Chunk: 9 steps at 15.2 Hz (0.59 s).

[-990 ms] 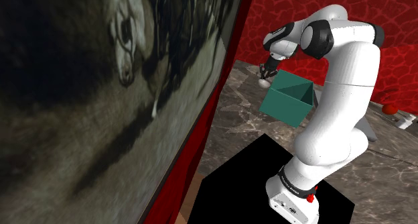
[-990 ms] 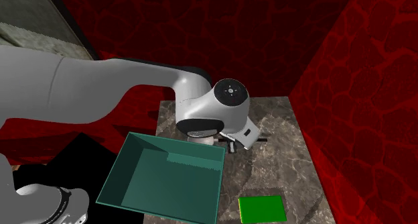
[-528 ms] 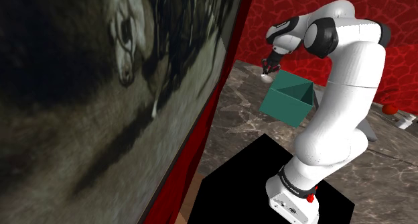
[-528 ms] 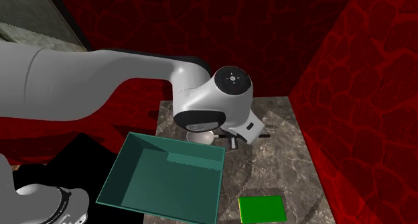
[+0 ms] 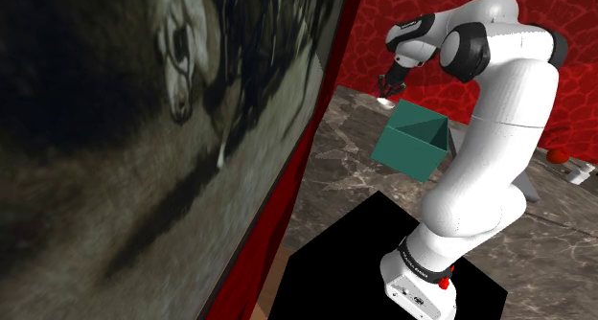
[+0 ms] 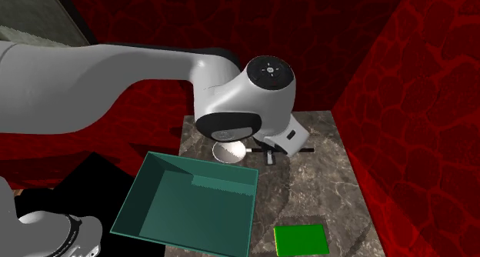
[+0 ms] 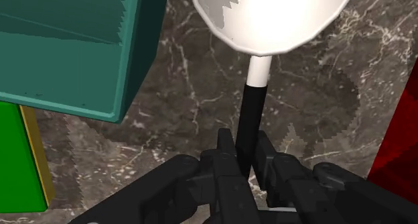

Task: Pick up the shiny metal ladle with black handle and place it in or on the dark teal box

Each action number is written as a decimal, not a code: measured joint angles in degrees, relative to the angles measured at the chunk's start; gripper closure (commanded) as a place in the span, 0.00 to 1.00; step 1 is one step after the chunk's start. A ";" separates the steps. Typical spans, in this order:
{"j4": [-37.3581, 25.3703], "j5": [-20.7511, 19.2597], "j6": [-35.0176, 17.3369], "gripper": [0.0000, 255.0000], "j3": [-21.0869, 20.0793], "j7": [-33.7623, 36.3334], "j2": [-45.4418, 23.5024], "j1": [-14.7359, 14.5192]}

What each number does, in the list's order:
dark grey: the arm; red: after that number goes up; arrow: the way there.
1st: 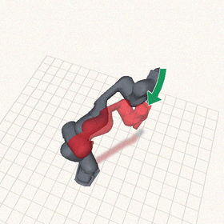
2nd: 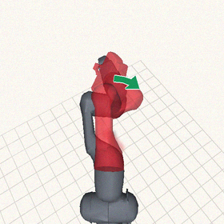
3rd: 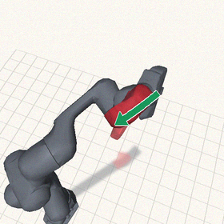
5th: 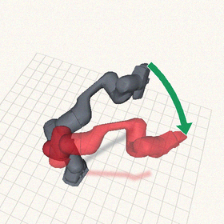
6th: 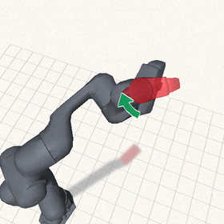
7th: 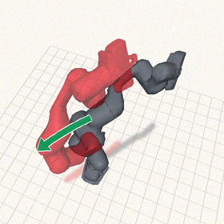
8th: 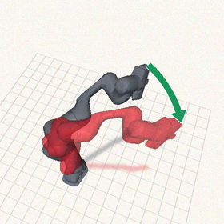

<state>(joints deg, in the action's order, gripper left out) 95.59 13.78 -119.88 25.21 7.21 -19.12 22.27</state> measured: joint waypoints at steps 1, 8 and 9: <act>-0.72 -0.09 0.74 1.00 0.05 0.10 0.05 0.05; -4.40 -1.02 5.50 1.00 0.42 0.94 1.29 0.05; -5.15 -1.06 6.26 1.00 0.48 0.95 1.30 0.16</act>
<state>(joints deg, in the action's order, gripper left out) 90.45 12.72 -113.63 25.69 8.16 -17.82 22.43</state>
